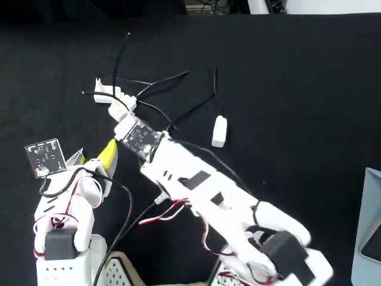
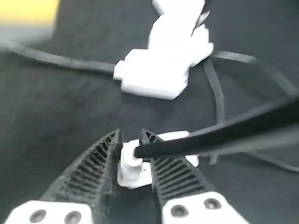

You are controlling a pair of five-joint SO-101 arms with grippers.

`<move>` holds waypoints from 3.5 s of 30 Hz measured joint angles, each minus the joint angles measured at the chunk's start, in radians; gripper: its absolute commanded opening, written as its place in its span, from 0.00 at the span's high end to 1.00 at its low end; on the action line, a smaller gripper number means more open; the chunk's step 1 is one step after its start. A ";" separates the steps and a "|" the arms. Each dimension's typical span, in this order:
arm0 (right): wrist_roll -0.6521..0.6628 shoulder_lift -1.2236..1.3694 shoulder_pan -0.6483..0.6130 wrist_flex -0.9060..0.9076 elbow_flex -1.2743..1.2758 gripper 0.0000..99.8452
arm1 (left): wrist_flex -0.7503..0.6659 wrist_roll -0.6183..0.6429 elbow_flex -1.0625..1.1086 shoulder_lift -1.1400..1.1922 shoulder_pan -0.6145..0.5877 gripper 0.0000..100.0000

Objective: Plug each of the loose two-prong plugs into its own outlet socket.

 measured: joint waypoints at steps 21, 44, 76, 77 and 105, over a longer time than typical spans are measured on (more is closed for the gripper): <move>-0.123 -0.385 0.287 0.249 0.058 0.99 | -0.020 -0.232 -0.008 0.121 0.276 0.73; -0.150 -0.385 0.333 0.130 0.130 0.99 | -0.420 -0.353 -0.431 1.321 0.391 0.73; -0.150 -0.385 0.331 0.126 0.133 0.99 | -0.463 -0.825 -0.692 1.760 0.216 0.72; -0.150 -0.385 0.331 0.126 0.133 0.99 | -0.463 -0.819 -0.692 1.758 0.212 0.72; -0.150 -0.221 0.133 0.124 0.015 0.99 | -0.227 -0.319 -0.227 0.822 -0.201 0.73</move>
